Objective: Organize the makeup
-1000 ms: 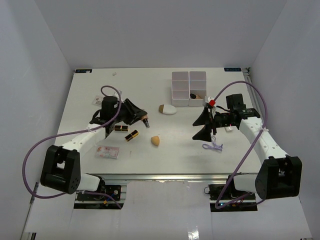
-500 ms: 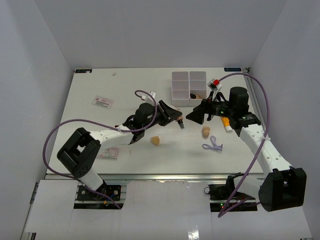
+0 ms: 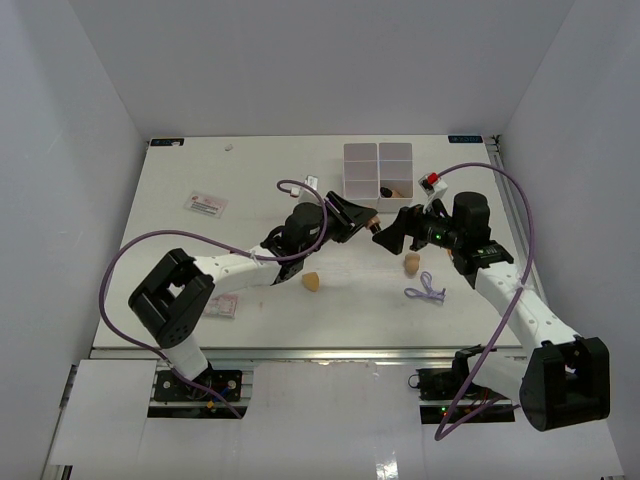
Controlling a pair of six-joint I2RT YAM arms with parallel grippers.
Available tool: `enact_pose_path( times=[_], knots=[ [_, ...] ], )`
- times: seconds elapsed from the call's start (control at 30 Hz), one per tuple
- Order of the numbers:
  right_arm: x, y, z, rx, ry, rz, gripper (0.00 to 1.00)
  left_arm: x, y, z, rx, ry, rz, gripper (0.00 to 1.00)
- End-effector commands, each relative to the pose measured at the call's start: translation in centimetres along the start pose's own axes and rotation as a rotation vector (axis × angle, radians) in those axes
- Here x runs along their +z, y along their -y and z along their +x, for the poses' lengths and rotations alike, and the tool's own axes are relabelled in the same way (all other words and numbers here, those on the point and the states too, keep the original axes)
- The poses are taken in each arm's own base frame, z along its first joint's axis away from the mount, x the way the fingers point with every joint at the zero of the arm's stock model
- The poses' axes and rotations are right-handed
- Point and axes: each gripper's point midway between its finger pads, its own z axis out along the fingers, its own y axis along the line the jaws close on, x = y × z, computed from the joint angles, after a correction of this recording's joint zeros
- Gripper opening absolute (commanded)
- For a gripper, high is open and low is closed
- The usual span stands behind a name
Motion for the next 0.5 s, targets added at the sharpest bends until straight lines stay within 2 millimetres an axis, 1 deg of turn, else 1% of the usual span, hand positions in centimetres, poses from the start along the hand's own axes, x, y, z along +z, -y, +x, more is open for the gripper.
enact_pose_path(
  times=[0.0,0.13,0.2,0.27,0.33,0.47],
  knots=[
    [0.2,-0.4,-1.2,-0.076,0.057,-0.025,1.00,0.6,3.5,-0.9,-0.062,0.031,0.085,0.00],
    [0.6,-0.7,-1.9,-0.097,0.073,-0.049,1.00,0.8,3.3,-0.3,-0.082,0.015,0.081,0.00],
    [0.8,-1.2,-2.0,-0.089,0.077,-0.080,1.00,0.9,3.2,0.1,-0.091,0.008,0.076,0.00],
    [1.0,-1.7,-2.1,-0.079,0.076,-0.112,0.97,1.0,3.1,0.2,-0.094,0.004,0.071,0.00],
    [1.3,-1.8,-2.3,-0.077,0.082,-0.122,0.96,1.0,3.1,0.3,-0.098,0.002,0.071,0.00],
    [1.9,-1.3,-2.4,-0.070,0.085,-0.107,0.94,0.8,3.6,0.5,-0.112,-0.005,0.085,0.00]
  ],
)
